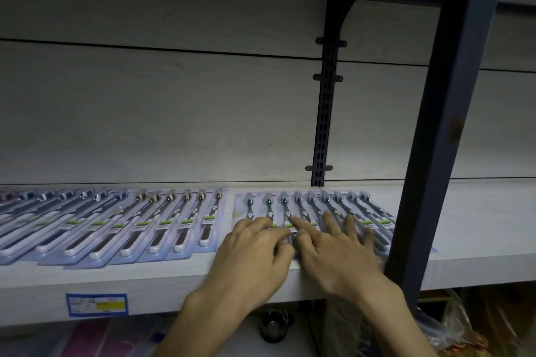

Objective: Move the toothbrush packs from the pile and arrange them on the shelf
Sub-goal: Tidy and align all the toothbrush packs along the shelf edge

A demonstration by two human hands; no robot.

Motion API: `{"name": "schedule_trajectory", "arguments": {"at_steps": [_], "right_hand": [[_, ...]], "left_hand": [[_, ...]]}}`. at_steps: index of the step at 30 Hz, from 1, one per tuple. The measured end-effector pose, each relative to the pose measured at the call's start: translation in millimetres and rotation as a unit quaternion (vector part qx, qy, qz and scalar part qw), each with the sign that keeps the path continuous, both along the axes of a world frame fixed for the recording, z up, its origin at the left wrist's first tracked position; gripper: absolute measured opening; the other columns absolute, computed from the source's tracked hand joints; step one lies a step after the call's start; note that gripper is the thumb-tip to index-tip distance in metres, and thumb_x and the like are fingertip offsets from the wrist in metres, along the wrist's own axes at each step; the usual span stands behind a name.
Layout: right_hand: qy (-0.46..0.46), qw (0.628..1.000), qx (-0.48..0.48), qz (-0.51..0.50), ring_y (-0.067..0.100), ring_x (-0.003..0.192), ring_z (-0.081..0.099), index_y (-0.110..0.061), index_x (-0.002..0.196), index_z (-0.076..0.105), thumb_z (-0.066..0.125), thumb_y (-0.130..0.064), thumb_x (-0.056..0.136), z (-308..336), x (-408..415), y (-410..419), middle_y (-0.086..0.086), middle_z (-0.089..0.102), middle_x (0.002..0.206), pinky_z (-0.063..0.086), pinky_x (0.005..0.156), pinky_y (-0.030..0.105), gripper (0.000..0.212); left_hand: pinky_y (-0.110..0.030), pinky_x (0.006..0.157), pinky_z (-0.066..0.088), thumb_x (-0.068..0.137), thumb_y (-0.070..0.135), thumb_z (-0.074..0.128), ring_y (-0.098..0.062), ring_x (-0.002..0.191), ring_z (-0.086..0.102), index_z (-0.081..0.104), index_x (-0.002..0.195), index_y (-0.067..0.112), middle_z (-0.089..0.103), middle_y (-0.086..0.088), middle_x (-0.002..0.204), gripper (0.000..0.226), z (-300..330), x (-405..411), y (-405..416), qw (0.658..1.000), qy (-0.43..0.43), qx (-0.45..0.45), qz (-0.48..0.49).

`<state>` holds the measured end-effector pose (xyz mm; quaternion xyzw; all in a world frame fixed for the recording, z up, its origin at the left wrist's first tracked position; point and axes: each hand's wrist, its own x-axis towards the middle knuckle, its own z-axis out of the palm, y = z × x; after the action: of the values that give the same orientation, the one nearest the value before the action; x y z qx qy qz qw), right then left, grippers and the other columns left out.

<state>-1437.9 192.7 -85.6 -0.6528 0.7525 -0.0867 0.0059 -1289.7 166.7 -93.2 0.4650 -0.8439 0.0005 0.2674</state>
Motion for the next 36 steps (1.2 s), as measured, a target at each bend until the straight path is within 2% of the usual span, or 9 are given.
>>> {"name": "schedule_trajectory", "arguments": {"at_steps": [6, 10, 17, 22, 26, 28, 31, 36], "right_hand": [[-0.008, 1.0, -0.01, 0.001, 0.042, 0.142, -0.018, -0.048, 0.147, -0.006, 0.009, -0.047, 0.099, 4, 3, 7, 0.008, -0.009, 0.16, -0.012, 0.11, 0.063, 0.051], [0.009, 0.998, -0.054, 0.029, 0.038, 0.143, -0.019, -0.047, 0.147, -0.009, 0.01, -0.047, 0.098, 7, 9, 10, 0.005, -0.011, 0.16, -0.012, 0.111, 0.061, 0.052], [0.003, 0.99, -0.098, 0.103, 0.029, 0.147, -0.01, -0.046, 0.149, 0.006, 0.019, -0.049, 0.098, 8, 40, 3, 0.0, 0.001, 0.161, -0.01, 0.114, 0.056, 0.053], [-0.002, 0.985, -0.129, 0.117, 0.025, 0.147, 0.008, -0.042, 0.148, 0.019, 0.026, -0.049, 0.096, 9, 72, -1, -0.003, 0.019, 0.159, 0.003, 0.118, 0.052, 0.053], [-0.015, 0.975, -0.171, 0.139, 0.022, 0.138, 0.032, -0.038, 0.143, 0.034, 0.015, -0.06, 0.082, 12, 111, -8, -0.005, 0.04, 0.149, 0.024, 0.114, 0.043, 0.067], [-0.032, 0.973, -0.179, 0.144, 0.021, 0.133, 0.039, -0.035, 0.141, 0.04, 0.024, -0.058, 0.086, 13, 131, -16, -0.004, 0.047, 0.143, 0.029, 0.11, 0.04, 0.061], [-0.052, 0.975, -0.169, 0.135, 0.022, 0.132, 0.039, -0.034, 0.141, 0.041, 0.039, -0.052, 0.093, 10, 154, -31, -0.002, 0.046, 0.145, 0.032, 0.108, 0.037, 0.051], [-0.075, 0.988, -0.088, 0.1, 0.026, 0.143, 0.022, -0.038, 0.144, 0.033, 0.034, -0.064, 0.091, 6, 164, -49, 0.0, 0.032, 0.154, 0.02, 0.116, 0.048, 0.059]], "left_hand": [[-0.026, 0.101, 0.035, 0.092, 0.029, 0.038, -0.01, 0.117, 0.043, 0.051, 0.129, 0.033, 0.054, 0.015, 0.126, 0.04, 2, 4, 4, 1.0, 0.026, -0.005, -0.01], [-0.028, 0.099, 0.036, 0.086, 0.034, 0.031, -0.012, 0.114, 0.046, 0.052, 0.128, 0.033, 0.055, 0.016, 0.128, 0.047, 10, 12, 14, 0.998, 0.041, -0.042, 0.021], [-0.029, 0.1, 0.032, 0.091, 0.034, 0.04, -0.013, 0.12, 0.044, 0.051, 0.129, 0.034, 0.053, 0.015, 0.131, 0.04, 7, 62, 18, 0.993, 0.015, -0.05, 0.102], [-0.031, 0.093, 0.037, 0.086, 0.036, 0.037, -0.016, 0.11, 0.05, 0.059, 0.118, 0.031, 0.059, 0.012, 0.121, 0.039, 7, 112, 10, 0.991, 0.008, -0.055, 0.118], [-0.033, 0.089, 0.041, 0.085, 0.036, 0.039, -0.019, 0.108, 0.054, 0.062, 0.114, 0.029, 0.063, 0.011, 0.117, 0.039, 6, 156, -2, 0.991, 0.004, -0.063, 0.114], [-0.033, 0.09, 0.041, 0.087, 0.037, 0.04, -0.018, 0.108, 0.054, 0.063, 0.114, 0.028, 0.063, 0.01, 0.117, 0.036, 7, 178, -8, 0.992, 0.0, -0.061, 0.112], [-0.029, 0.093, 0.038, 0.093, 0.037, 0.044, -0.013, 0.113, 0.049, 0.059, 0.12, 0.031, 0.057, 0.013, 0.124, 0.031, 7, 205, -18, 0.995, -0.005, -0.043, 0.095], [-0.03, 0.098, 0.037, 0.093, 0.046, 0.041, -0.013, 0.118, 0.044, 0.053, 0.127, 0.033, 0.052, 0.013, 0.128, 0.038, 10, 226, -35, 0.999, -0.013, -0.005, 0.051]]}}
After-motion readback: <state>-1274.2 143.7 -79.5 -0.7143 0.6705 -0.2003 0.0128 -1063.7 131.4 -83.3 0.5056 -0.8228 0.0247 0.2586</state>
